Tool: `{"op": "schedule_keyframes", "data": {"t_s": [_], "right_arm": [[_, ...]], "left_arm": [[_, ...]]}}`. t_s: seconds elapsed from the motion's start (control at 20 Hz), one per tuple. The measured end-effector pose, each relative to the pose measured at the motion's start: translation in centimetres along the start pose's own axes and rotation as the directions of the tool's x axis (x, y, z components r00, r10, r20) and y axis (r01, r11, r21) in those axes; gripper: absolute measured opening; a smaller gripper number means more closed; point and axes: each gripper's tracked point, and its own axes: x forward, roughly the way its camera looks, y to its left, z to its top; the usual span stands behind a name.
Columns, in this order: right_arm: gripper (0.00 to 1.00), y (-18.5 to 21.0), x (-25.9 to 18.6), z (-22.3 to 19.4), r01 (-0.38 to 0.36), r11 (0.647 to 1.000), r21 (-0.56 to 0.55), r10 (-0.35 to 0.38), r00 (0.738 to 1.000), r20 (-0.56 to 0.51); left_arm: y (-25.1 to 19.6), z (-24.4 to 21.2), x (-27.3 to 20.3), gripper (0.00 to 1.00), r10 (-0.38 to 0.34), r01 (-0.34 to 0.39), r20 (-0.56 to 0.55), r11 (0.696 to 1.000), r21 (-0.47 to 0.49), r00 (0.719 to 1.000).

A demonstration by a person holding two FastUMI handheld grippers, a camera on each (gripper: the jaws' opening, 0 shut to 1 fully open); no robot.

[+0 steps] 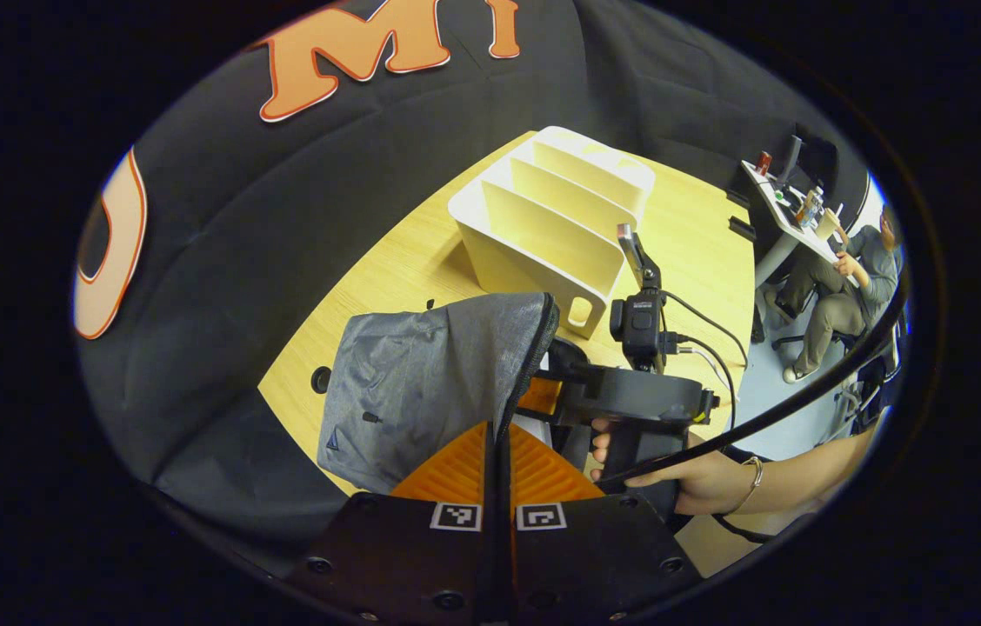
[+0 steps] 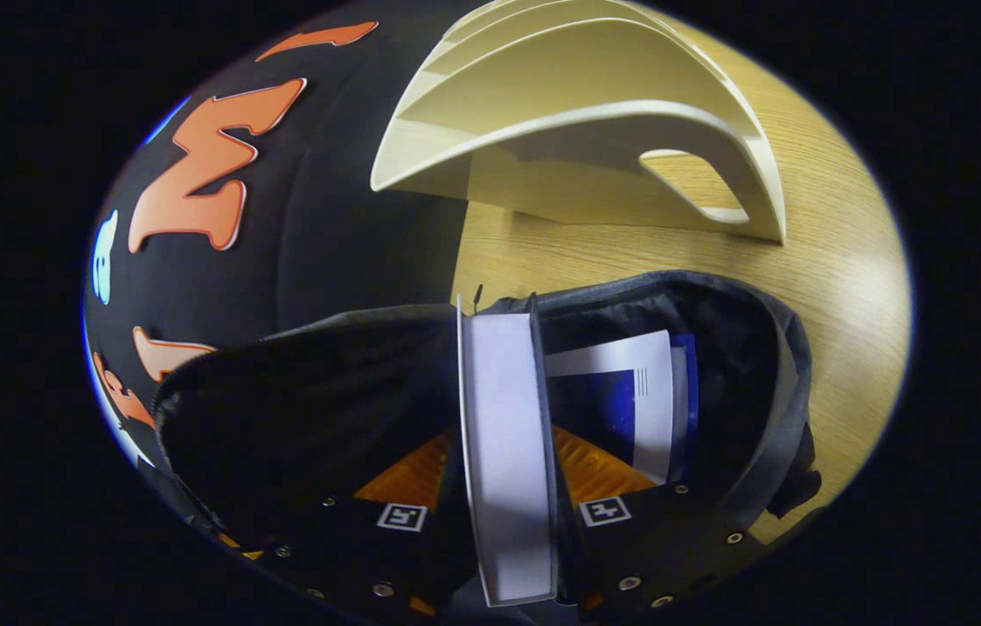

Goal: Open the schoolbag, grab two books from the bookshelf and put them into the schoolbag.

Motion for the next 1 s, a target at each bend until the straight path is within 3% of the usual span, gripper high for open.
{"op": "schedule_keyframes", "data": {"t_s": [0.05,0.1,0.15,0.25,0.4,0.45,0.7,1.0], "right_arm": [[0.6,-0.5,0.0,-0.2,0.028,1.0,-0.002,-0.028,1.0,-0.013],[0.53,-1.4,0.0,-0.3,0.066,0.998,-0.007,-0.066,0.997,-0.026],[0.73,-2.2,-0.2,-0.5,0.099,0.995,-0.005,-0.099,0.994,-0.054],[0.83,-2.9,-0.9,-1.3,0.109,0.994,0.005,-0.107,0.987,-0.115],[0.89,-3.5,-3.0,-0.6,0.144,0.988,-0.051,-0.149,0.98,-0.132],[0.96,-3.9,-3.8,-0.3,0.157,0.985,-0.076,-0.166,0.976,-0.138],[0.99,-4.9,-8.5,3.3,0.157,0.979,-0.13,-0.175,0.975,-0.135],[0.99,-9.6,-14.5,7.3,0.212,0.962,-0.173,-0.24,0.957,-0.161]], "left_arm": [[0.0,-0.1,0.2,0.01,-0.01,0.01,-0.007,1.0,-0.008,1.0],[0.1,-0.3,0.3,0.01,-0.019,0.018,-0.01,0.999,-0.028,1.0],[0.1,-0.2,0.6,0.01,-0.03,0.03,-0.008,0.998,-0.05,1.0],[0.1,0.0,0.8,0.0,-0.046,0.047,0.009,0.994,-0.1,0.999],[0.0,-0.5,0.9,0.01,-0.038,0.041,0.023,0.992,-0.123,0.999],[-0.3,-0.8,1.0,0.01,-0.036,0.038,0.02,0.992,-0.12,0.999],[-2.1,-1.6,1.8,0.01,-0.019,0.019,0.008,0.995,-0.102,1.0],[-3.7,-2.3,3.7,0.01,-0.013,0.012,-0.005,0.98,-0.197,1.0]]}}
